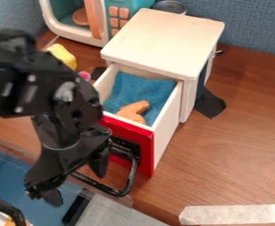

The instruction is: Opens the drawer

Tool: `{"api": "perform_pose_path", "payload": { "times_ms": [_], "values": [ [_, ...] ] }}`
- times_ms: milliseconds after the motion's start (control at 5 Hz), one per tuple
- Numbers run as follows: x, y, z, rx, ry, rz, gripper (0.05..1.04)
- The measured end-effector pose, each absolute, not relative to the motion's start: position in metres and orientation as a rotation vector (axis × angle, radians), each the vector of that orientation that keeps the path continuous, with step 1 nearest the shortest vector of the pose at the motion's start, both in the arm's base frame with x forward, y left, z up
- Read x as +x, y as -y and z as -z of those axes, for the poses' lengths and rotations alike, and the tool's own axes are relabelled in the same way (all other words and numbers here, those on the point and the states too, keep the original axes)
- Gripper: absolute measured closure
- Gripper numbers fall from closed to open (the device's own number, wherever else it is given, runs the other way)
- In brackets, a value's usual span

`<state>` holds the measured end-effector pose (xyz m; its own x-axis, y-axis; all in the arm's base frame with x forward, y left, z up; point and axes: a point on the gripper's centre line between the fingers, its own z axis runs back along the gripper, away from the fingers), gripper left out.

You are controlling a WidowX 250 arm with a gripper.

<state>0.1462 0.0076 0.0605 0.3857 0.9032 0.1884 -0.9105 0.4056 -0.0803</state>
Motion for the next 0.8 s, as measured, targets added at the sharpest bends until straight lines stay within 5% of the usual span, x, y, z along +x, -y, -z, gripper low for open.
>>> {"api": "perform_pose_path", "payload": {
  "times_ms": [400, 800],
  "values": [
    [0.136, -0.016, -0.085, 0.047, 0.132, -0.943, 0.083],
    [0.135, -0.013, -0.109, 0.056, 0.221, -0.61, 0.083]
  ]
}}
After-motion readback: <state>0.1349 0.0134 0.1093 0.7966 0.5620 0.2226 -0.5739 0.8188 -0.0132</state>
